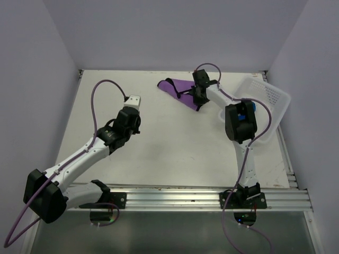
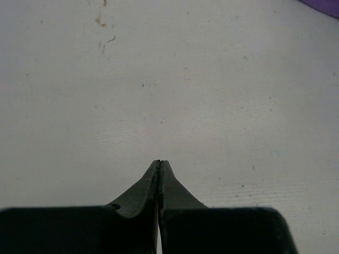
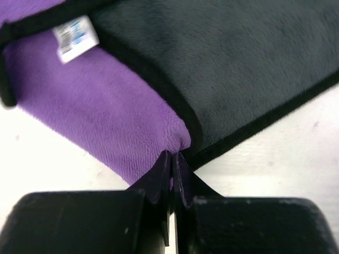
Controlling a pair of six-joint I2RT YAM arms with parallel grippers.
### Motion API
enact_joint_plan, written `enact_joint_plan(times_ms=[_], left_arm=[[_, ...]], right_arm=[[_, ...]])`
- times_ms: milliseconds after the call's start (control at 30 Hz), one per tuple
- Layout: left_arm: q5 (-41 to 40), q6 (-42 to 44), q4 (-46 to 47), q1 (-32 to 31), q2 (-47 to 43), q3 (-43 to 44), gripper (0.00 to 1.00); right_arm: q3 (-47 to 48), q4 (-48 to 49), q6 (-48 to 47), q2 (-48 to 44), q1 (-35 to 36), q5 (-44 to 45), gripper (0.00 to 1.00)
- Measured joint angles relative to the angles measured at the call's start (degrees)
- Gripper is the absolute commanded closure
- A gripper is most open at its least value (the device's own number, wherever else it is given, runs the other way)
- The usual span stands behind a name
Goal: Roll the towels
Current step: Move the towel to the center of the board
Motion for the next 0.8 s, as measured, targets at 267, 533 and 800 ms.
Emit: enact_joint_plan(times_ms=[267,533,800], left_arm=[[-1.7,-0.1,-0.1,0.2,-1.1,0.0,0.98],[-3.0,-1.3,-0.7,0.4,-3.5,0.0,0.96],[0.1,-5.1,-2.3,0.4,-3.5,1.4,0.89]], right_arm=[[-13.4,-0.1,-4.7,-13.7,9.9,-4.0,1.0],[-39.4,1.1,-5.0,-36.5,24.8,-9.8,0.84],[-60.3,1.8,-0.4,-53.1,28.6,-14.7,0.53]])
